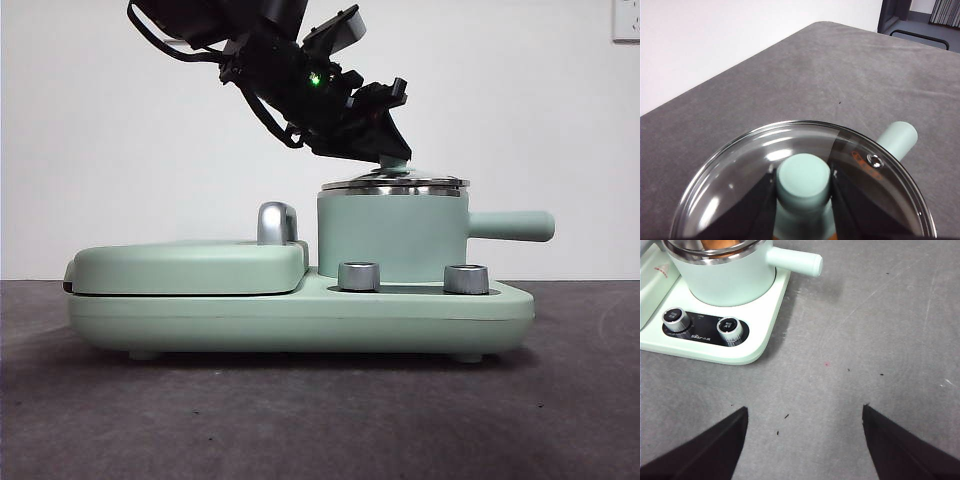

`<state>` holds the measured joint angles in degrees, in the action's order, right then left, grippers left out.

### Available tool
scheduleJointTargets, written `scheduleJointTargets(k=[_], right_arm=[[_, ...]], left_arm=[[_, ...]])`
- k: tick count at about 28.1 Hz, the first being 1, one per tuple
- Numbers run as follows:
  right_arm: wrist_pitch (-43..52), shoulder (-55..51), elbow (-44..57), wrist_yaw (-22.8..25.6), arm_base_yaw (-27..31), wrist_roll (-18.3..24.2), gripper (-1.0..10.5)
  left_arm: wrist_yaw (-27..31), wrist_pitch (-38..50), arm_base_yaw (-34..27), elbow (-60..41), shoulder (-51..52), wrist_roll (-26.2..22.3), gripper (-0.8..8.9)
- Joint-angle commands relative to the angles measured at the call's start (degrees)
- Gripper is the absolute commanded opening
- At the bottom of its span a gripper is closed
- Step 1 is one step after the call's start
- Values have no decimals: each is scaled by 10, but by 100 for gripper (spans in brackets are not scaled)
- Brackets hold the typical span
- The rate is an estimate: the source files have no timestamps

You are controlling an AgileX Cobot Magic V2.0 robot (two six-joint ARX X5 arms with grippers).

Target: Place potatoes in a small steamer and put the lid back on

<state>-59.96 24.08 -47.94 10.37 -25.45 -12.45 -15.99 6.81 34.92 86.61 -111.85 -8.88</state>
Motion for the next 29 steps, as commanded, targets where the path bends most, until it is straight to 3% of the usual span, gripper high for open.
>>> scheduleJointTargets(k=[1, 29], right_arm=[[3, 1, -3, 2, -3, -9, 352], [2, 1, -3, 2, -3, -26, 352]], left_arm=[[-3, -6, 6, 11, 2, -12, 12], [-3, -49, 6, 37, 2, -22, 29]])
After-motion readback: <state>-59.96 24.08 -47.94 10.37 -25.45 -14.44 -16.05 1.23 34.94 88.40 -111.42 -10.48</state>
